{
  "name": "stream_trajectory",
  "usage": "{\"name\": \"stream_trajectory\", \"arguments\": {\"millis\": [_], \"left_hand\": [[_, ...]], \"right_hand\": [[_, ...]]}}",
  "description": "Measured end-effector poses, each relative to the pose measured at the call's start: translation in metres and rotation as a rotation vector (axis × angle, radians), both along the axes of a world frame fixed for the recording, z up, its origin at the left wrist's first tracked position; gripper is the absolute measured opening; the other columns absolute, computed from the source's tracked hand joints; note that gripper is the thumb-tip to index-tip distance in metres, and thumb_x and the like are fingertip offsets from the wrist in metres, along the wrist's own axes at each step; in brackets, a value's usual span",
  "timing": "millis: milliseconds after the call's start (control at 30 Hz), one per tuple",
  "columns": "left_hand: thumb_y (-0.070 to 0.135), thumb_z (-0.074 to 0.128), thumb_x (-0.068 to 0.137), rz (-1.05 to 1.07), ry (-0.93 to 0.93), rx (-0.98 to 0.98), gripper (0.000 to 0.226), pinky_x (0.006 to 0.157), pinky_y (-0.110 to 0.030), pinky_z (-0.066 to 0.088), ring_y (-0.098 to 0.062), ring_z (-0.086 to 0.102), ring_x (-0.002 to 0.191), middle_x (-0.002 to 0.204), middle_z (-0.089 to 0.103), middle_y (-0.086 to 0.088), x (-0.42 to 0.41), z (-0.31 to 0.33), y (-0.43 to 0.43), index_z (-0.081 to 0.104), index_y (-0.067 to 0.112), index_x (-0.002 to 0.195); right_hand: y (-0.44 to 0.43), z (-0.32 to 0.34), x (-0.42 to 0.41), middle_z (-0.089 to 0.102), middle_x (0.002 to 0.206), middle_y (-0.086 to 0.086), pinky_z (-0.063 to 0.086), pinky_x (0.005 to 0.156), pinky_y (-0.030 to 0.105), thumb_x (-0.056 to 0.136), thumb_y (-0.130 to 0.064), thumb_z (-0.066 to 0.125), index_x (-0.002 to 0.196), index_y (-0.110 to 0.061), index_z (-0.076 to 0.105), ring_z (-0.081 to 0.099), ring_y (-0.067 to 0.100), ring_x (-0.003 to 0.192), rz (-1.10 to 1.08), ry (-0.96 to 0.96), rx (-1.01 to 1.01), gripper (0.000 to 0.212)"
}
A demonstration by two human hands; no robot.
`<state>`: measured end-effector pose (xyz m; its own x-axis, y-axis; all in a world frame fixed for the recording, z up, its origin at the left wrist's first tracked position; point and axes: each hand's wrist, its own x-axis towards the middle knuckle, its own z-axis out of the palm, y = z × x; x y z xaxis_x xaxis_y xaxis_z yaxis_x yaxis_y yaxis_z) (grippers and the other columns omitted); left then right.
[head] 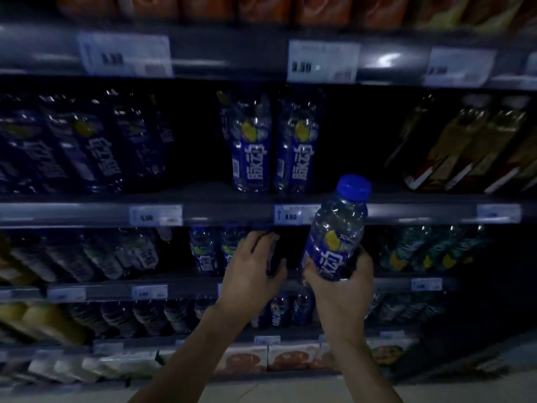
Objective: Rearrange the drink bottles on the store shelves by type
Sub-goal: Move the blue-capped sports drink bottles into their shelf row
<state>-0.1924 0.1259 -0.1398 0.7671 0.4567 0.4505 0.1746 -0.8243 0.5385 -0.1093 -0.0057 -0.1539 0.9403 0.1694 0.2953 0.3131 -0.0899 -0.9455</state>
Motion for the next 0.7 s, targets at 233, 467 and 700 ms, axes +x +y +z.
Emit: {"name": "stream_trajectory", "arguments": {"millis": [233,467,700], "left_hand": [[0.029,0.062,0.085,0.007,0.029,0.202,0.048,0.097,-0.042,0.045,-0.03,0.05,0.112,0.123,0.055,-0.011,0.027,0.057,0.003,0.055,0.007,0.127],[0.04,0.054,0.088,0.071,0.188,0.239,0.059,0.112,-0.041,0.029,-0.03,0.035,0.131,0.138,0.045,-0.01,0.054,0.051,0.003,0.043,0.011,0.138],[0.04,0.054,0.089,0.143,0.194,0.258,0.057,0.111,-0.044,0.03,-0.033,0.037,0.131,0.137,0.046,-0.012,0.062,0.045,-0.002,0.046,0.01,0.136]], "right_hand": [[-0.003,0.071,0.035,0.063,0.101,-0.008,0.05,0.064,0.009,0.059,-0.04,0.08,0.116,-0.024,0.054,0.061,-0.003,0.086,0.002,-0.002,0.055,0.064],[0.001,0.102,0.079,0.064,0.1,-0.01,0.046,0.064,0.004,0.064,-0.032,0.084,0.112,-0.027,0.054,0.06,-0.01,0.083,0.065,-0.028,0.042,0.057],[0.015,0.105,0.103,0.065,0.103,-0.01,0.047,0.071,0.008,0.059,-0.033,0.087,0.113,-0.028,0.052,0.06,-0.005,0.091,0.096,-0.098,0.002,0.064]]}}
